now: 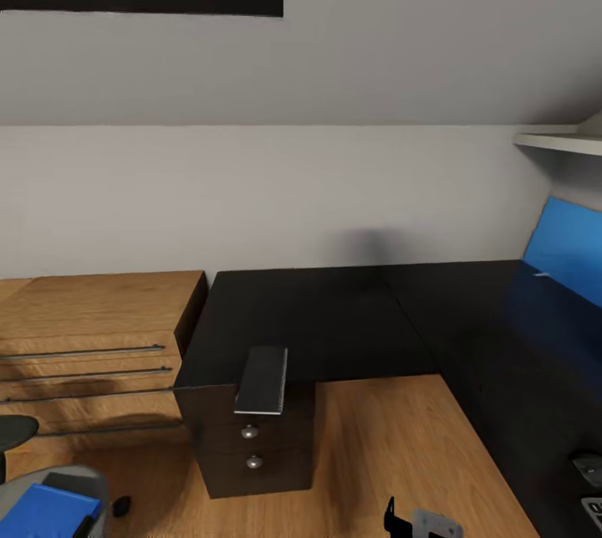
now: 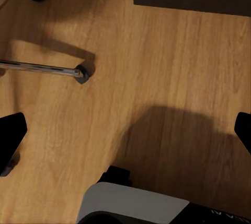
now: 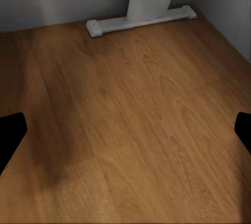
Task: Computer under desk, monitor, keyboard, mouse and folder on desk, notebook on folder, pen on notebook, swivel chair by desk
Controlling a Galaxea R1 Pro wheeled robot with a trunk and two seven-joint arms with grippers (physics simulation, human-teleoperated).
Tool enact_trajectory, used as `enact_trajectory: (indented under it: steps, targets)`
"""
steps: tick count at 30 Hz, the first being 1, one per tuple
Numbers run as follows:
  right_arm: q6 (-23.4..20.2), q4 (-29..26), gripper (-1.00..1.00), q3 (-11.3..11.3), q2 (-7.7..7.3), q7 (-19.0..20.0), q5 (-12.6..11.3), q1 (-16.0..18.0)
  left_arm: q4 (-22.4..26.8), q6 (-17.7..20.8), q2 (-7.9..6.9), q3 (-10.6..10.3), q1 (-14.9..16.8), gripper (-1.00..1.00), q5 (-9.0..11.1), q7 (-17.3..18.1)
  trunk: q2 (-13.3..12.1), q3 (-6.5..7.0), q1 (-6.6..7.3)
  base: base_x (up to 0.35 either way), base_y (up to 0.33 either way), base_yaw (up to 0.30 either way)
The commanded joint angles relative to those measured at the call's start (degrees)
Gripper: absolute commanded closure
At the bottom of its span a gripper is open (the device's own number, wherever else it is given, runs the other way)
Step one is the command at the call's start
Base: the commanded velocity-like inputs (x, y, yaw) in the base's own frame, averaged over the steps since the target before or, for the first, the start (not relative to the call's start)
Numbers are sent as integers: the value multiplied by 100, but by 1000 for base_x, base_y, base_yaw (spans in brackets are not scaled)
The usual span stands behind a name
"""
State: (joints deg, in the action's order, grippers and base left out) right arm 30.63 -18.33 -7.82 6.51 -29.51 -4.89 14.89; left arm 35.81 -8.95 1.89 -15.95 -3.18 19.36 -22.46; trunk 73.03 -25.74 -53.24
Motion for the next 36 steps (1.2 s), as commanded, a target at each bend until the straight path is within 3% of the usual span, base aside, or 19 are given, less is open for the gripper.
enact_trajectory:
  steps: [1, 10, 23, 36]
  targets:
    - [40, 9, -100, -54, -16, -17, -47, 4, 3, -30, -5, -39, 1, -100, 58, -33, 3, -13, 0, 0, 0, 137]
    - [91, 117, -100, -60, -61, 34, -39, 5, -108, -34, -4, -65, 1, -100, 52, -21, 3, -80, 0, 0, 0, 162]
    - [93, 207, -100, -62, -60, 429, -39, 5, -162, -36, -5, -62, 1, -100, 51, 229, 3, -163, 0, -5, 0, 195]
    - [93, 214, -100, -62, -62, 446, -39, 5, -162, -37, -12, -50, 1, -100, 62, 233, 3, -212, 0, -178, 0, 218]
